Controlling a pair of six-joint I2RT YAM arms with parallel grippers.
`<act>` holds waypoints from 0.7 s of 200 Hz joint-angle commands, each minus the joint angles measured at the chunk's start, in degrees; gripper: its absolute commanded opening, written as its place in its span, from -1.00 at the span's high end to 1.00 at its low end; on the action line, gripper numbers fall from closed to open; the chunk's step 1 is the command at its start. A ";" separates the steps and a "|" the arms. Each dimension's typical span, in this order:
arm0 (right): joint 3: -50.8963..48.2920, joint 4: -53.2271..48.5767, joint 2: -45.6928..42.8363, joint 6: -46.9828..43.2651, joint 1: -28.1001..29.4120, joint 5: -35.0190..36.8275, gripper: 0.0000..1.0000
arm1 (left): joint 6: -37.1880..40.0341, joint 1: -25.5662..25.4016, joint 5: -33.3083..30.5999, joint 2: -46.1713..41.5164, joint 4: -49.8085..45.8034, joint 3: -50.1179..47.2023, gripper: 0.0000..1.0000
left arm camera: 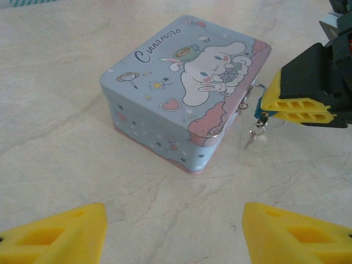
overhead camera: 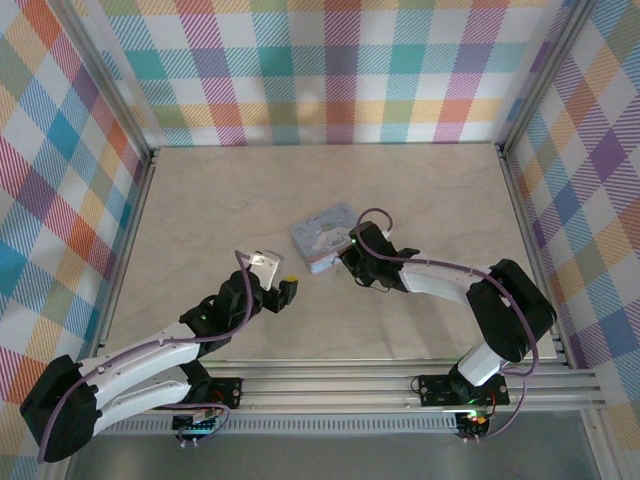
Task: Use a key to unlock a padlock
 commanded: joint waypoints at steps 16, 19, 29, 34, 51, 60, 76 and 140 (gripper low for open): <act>0.28 -1.81 -4.43 -2.97 -0.12 3.78 1.00 | -1.14 0.50 -1.78 -2.28 -3.60 0.93 -0.34; 0.27 -1.95 -4.80 -3.15 -0.14 4.14 1.00 | -1.13 0.52 -1.90 -2.44 -3.77 0.95 -0.34; -0.12 -2.13 -5.89 -3.66 -0.19 4.86 1.00 | -1.22 0.62 -2.28 -2.66 -4.05 1.04 -0.35; -0.32 -2.03 -6.32 -3.80 -0.14 5.19 1.00 | -1.22 0.64 -2.32 -2.78 -4.19 1.13 -0.35; -0.53 -2.53 -7.49 -4.55 -0.31 5.67 1.00 | -1.38 0.72 -2.45 -2.88 -4.36 1.36 -0.36; -0.08 -3.10 -7.95 -5.72 -0.42 5.69 1.00 | -1.63 0.83 -2.53 -2.85 -4.82 1.67 -0.36; 1.90 -4.92 -8.04 -9.37 -0.44 5.04 1.00 | -2.70 1.01 -4.06 -2.77 -7.55 3.22 -0.38; 15.91 -13.46 -1.39 -24.37 1.18 -3.29 1.00 | -10.47 4.04 -15.86 -2.23 -29.49 12.99 -0.77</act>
